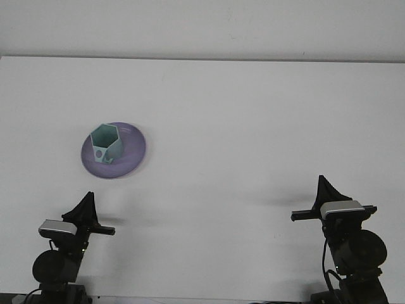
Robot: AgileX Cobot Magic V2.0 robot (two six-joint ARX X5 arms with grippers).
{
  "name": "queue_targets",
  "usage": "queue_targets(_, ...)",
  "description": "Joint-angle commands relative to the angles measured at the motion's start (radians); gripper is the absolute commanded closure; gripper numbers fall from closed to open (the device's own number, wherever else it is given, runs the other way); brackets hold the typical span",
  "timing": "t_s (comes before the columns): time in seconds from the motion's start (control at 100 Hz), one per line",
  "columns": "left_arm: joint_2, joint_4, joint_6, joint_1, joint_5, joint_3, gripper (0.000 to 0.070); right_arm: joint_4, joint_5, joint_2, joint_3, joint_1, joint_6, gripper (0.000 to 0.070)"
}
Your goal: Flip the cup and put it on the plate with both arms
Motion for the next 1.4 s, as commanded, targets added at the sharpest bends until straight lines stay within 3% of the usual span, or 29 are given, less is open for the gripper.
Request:
queue_targets(0.0,-0.001,0.012,-0.01,-0.001,-0.002,-0.018,0.0685,0.01,0.003,0.0,0.004,0.0,-0.005,0.07)
queue_targets(0.56,-0.001,0.012,-0.01,-0.001,-0.002,-0.019,0.0685,-0.007,0.026,-0.014,-0.011,-0.026,-0.035,0.07)
queue_targets(0.71,-0.001,0.012,-0.01,-0.001,-0.002,-0.018,0.0685,0.064,-0.095,-0.12,-0.15,-0.113,-0.145,0.07)
queue_targets(0.98,-0.001,0.012,-0.01,-0.001,-0.002,-0.018,0.0685,0.054,-0.099,-0.394,-0.381,-0.181,-0.262,0.07)
queue_targets(1.39,-0.002,0.012,-0.01,-0.001,-0.002,-0.018,0.0685,0.07,-0.091,-0.404,-0.454,-0.18,-0.256,0.07)
